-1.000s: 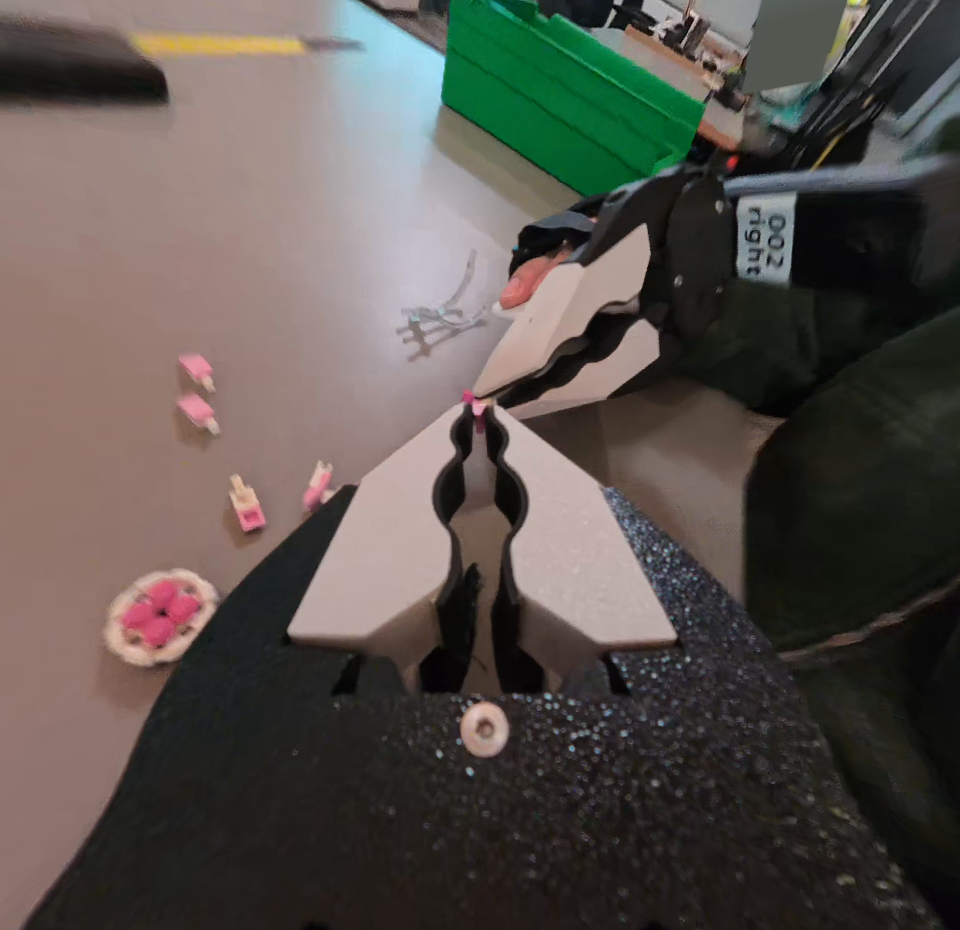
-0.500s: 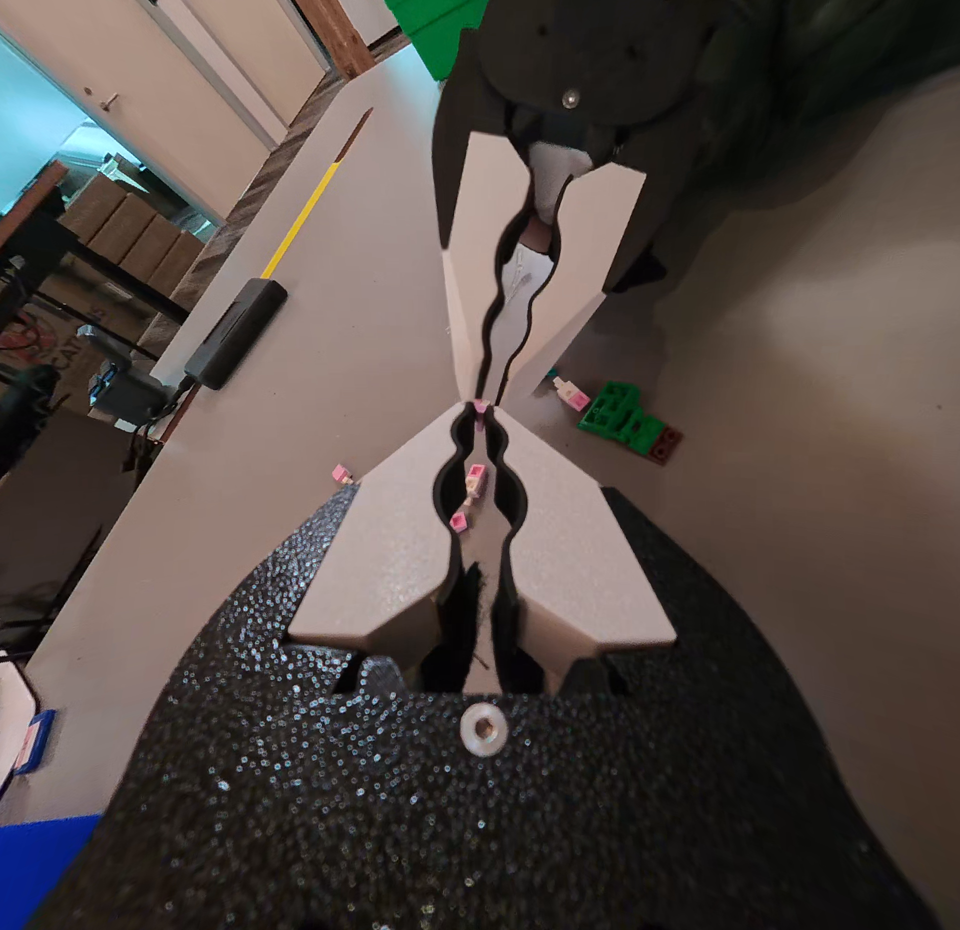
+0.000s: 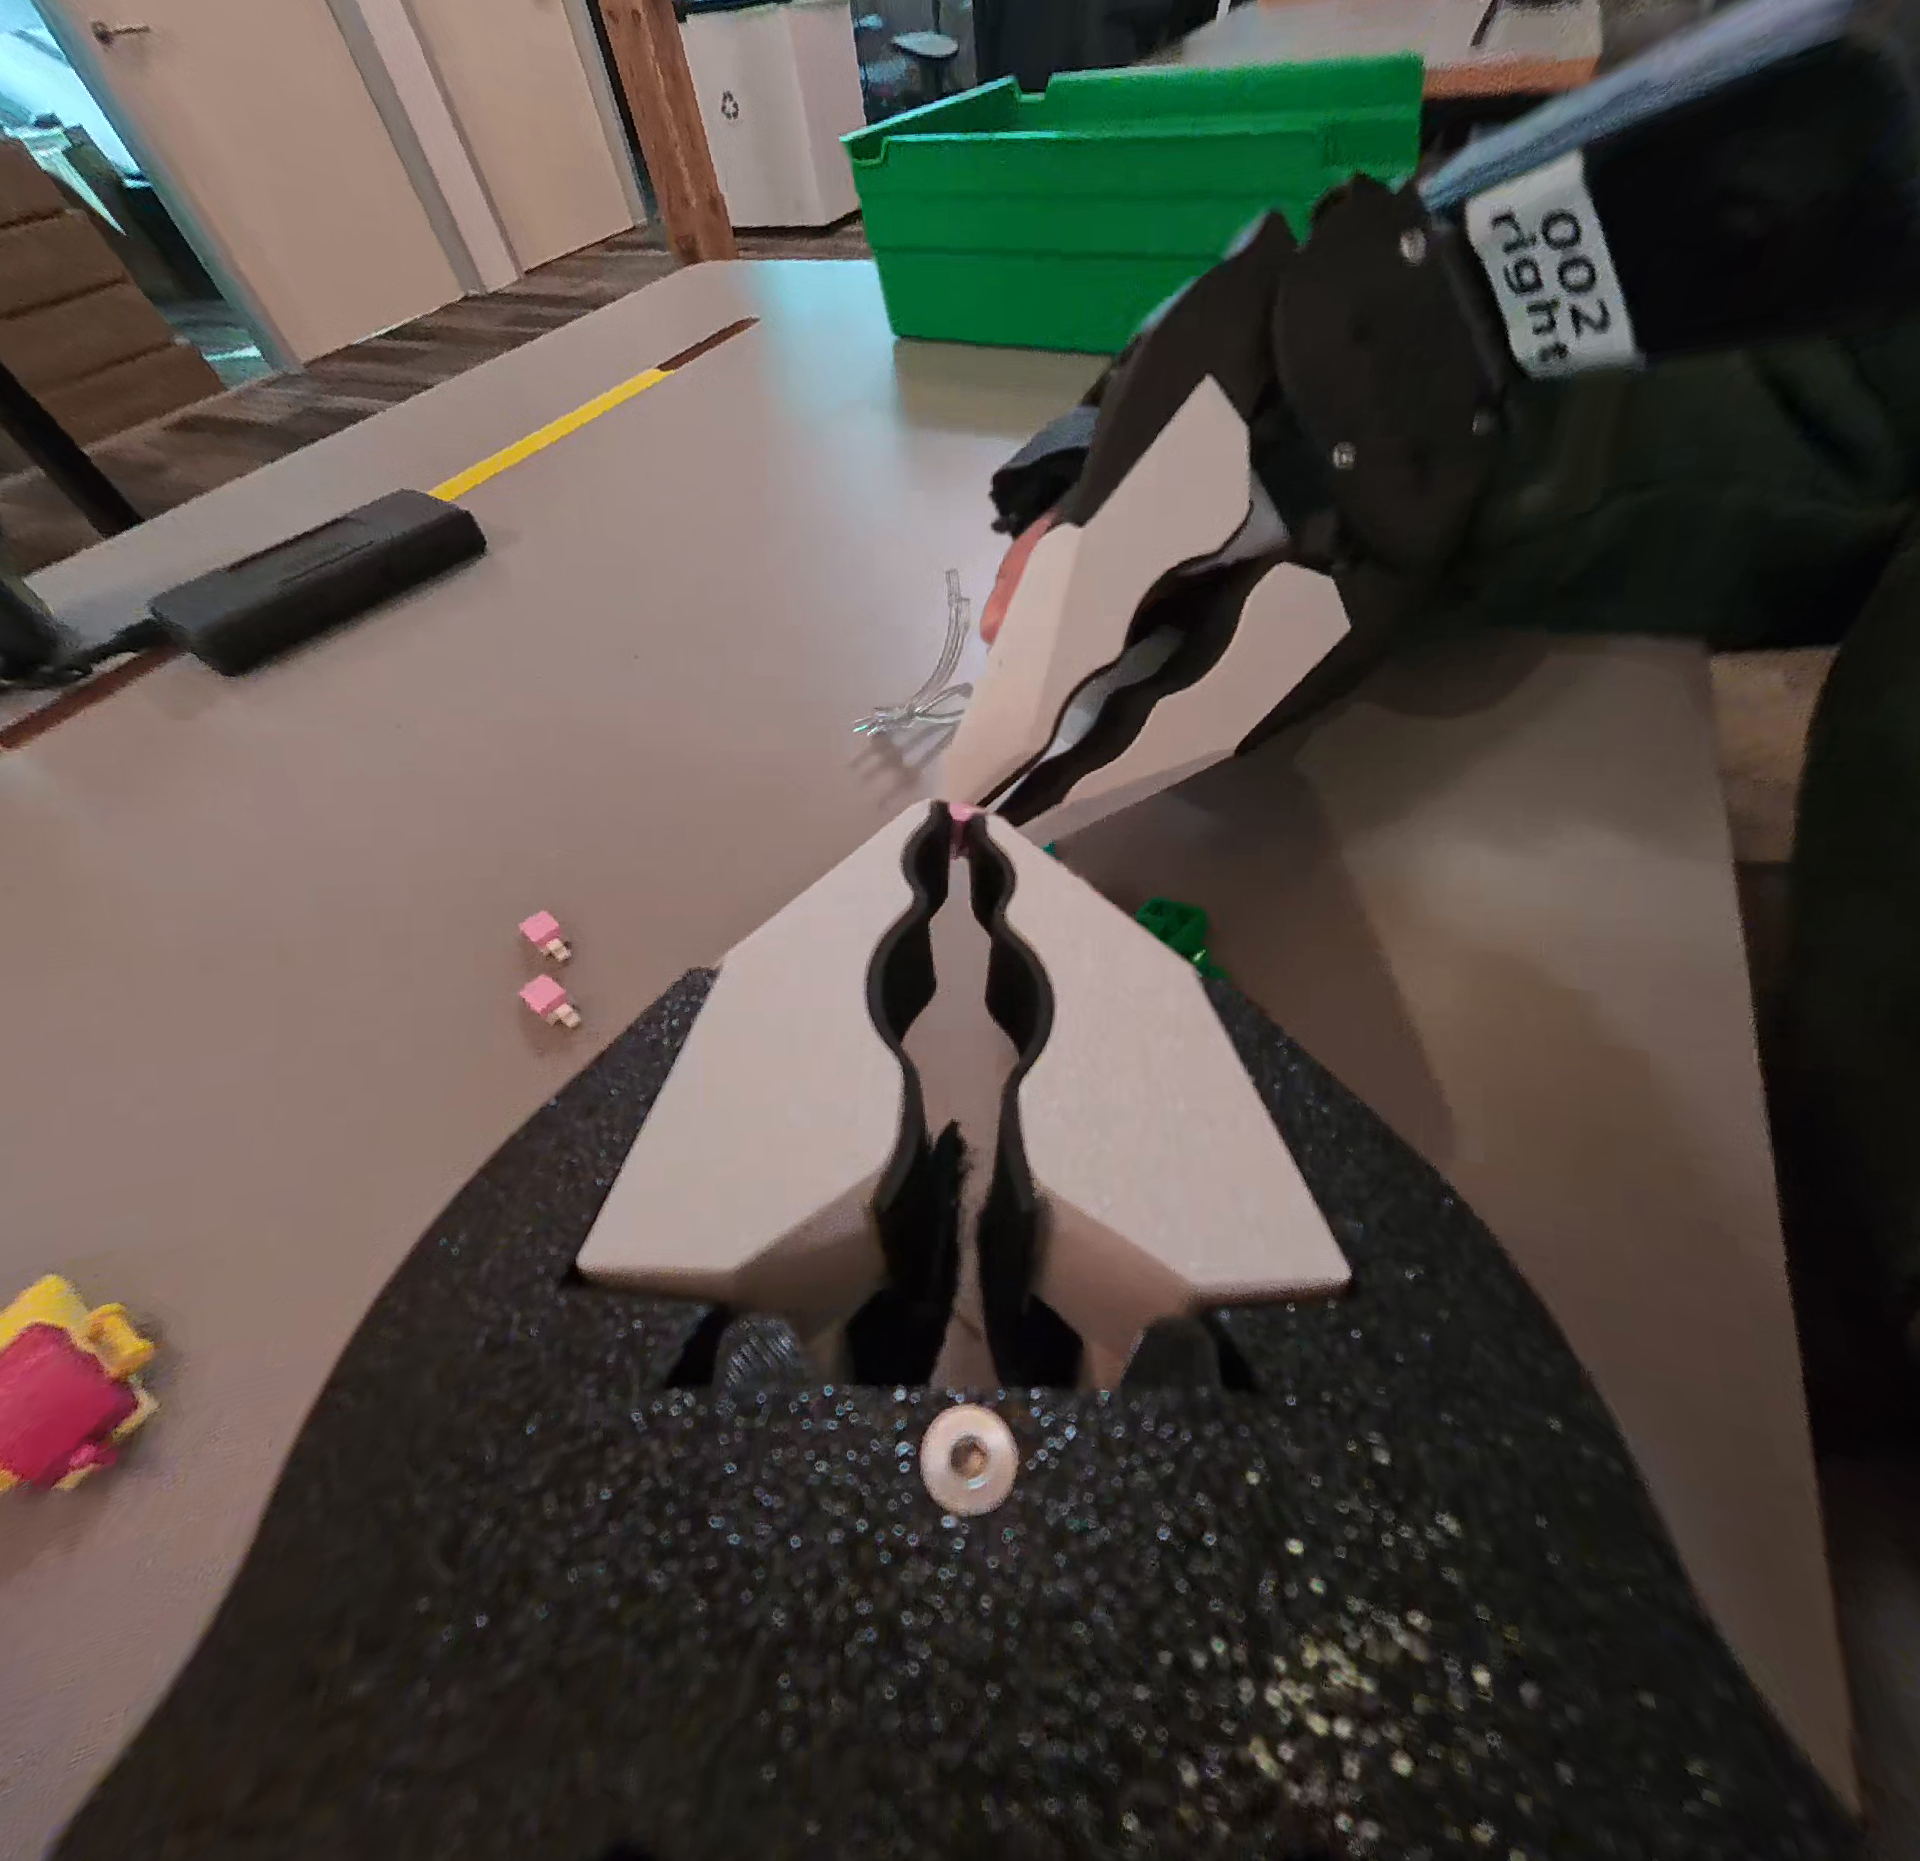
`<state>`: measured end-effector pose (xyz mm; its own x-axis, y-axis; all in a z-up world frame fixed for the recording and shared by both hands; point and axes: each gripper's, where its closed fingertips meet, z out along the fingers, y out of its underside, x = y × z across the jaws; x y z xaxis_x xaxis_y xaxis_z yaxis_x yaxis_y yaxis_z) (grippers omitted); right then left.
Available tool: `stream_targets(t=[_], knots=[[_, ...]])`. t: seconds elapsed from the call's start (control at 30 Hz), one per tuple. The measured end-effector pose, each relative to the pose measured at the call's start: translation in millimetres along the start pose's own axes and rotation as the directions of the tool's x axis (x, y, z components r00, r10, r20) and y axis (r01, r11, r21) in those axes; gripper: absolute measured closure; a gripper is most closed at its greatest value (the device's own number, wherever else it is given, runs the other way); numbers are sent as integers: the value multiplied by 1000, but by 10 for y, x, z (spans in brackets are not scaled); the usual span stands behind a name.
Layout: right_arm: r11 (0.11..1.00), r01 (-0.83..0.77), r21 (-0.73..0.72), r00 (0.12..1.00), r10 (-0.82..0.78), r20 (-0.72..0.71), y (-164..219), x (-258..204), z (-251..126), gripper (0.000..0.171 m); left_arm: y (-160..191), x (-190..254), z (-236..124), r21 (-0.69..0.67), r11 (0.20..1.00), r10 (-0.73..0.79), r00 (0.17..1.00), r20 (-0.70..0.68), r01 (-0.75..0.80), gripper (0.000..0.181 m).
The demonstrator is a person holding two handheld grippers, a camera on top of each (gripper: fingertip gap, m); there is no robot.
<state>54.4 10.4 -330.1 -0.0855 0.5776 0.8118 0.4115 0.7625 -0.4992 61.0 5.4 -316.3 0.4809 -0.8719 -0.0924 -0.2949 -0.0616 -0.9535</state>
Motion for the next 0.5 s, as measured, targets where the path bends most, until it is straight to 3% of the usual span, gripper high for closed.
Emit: stream_targets(t=[0.1,0.13,0.2,0.33,0.43,0.5], knots=[[990,135,-27,990,-136,-34,15,-17,-9,171,-30,-44,0,41,994,-102,995,-4,102,180],[980,198,-30,980,-199,-15,9,-103,-3,171,-71,-216,-55,91,985,-151,985,82,144,180],[964,263,-27,963,-264,-46,-61,-129,0,171,-173,-437,-259,194,943,-291,952,96,269,180],[998,52,-26,998,-53,-39,51,5,5,171,30,-394,-244,43,985,-171,972,161,166,180],[998,-62,-12,998,61,-21,88,29,14,171,21,-342,-138,61,982,-184,975,124,177,180],[975,-219,23,975,218,36,62,21,17,171,-10,-328,-121,89,981,-183,977,113,173,180]])
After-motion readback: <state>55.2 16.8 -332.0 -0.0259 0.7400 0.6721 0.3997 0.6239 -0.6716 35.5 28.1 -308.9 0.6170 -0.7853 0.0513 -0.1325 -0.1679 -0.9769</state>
